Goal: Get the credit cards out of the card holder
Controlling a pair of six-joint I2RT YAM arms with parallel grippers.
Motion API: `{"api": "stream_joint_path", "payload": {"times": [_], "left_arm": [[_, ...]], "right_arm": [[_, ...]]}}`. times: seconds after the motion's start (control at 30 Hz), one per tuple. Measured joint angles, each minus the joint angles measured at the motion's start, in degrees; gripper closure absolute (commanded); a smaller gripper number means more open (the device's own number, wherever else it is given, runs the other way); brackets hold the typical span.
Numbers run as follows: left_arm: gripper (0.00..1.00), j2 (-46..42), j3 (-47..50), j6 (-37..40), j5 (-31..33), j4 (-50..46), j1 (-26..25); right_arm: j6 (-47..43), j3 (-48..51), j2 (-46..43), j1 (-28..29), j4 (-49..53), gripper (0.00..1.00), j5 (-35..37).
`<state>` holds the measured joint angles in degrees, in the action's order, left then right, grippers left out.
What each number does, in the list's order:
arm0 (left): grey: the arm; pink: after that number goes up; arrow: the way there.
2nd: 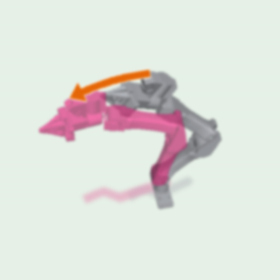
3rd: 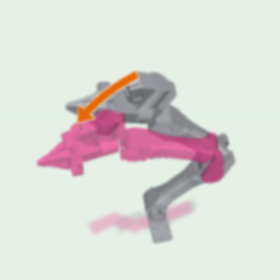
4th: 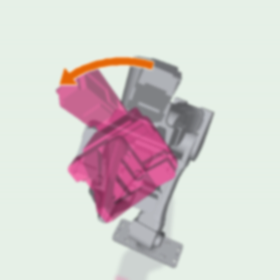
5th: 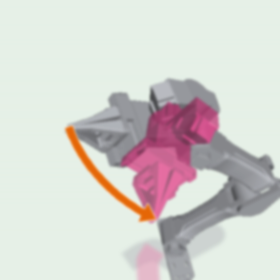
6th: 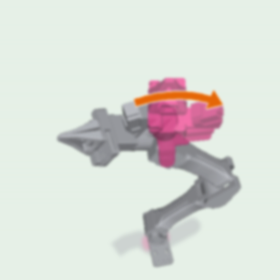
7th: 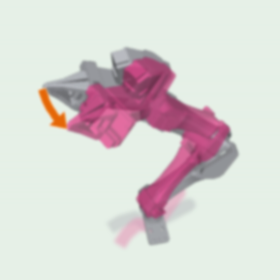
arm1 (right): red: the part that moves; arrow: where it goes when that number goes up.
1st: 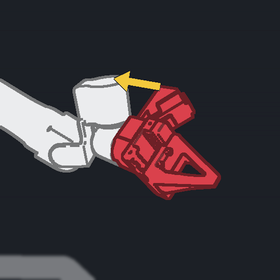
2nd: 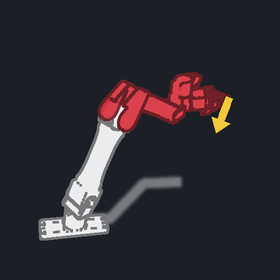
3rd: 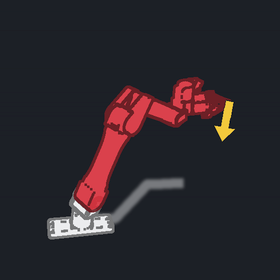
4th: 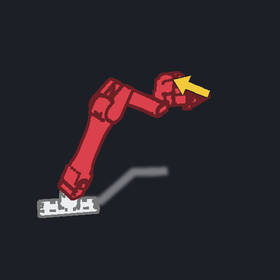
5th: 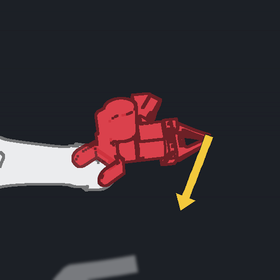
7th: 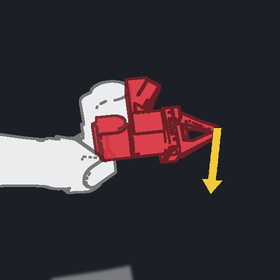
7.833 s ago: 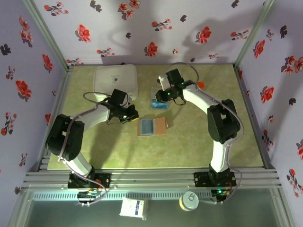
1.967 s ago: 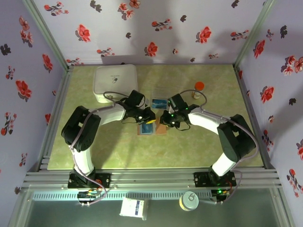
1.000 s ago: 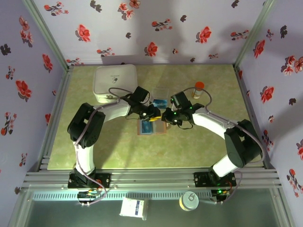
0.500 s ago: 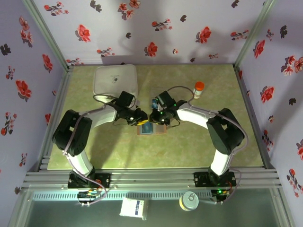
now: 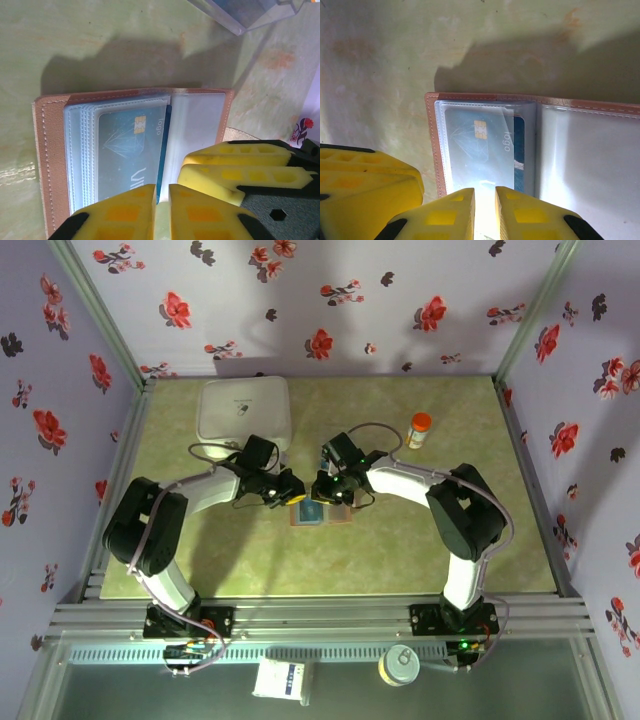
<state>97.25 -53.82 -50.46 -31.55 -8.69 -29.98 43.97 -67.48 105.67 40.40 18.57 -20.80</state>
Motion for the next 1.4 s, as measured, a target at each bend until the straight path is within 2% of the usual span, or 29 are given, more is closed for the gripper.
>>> {"api": "stream_joint_path", "payload": {"times": [0.57, 1.17, 1.4], "left_arm": [[1.00, 3.96, 0.00, 1.70, 0.92, -0.37, 0.00], [1.00, 4.61, 0.00, 3.26, 1.92, -1.64, 0.00], [1.00, 4.61, -0.24, 3.89, 1.97, -2.16, 0.00]], "right_arm": [[-0.07, -0.09, 2.73, 0.00, 0.00, 0.80, -0.02], [-0.72, -0.52, 3.98, 0.00, -0.02, 0.87, -0.42], [-0.96, -0.55, 3.98, 0.00, -0.26, 0.80, -0.48]]}}
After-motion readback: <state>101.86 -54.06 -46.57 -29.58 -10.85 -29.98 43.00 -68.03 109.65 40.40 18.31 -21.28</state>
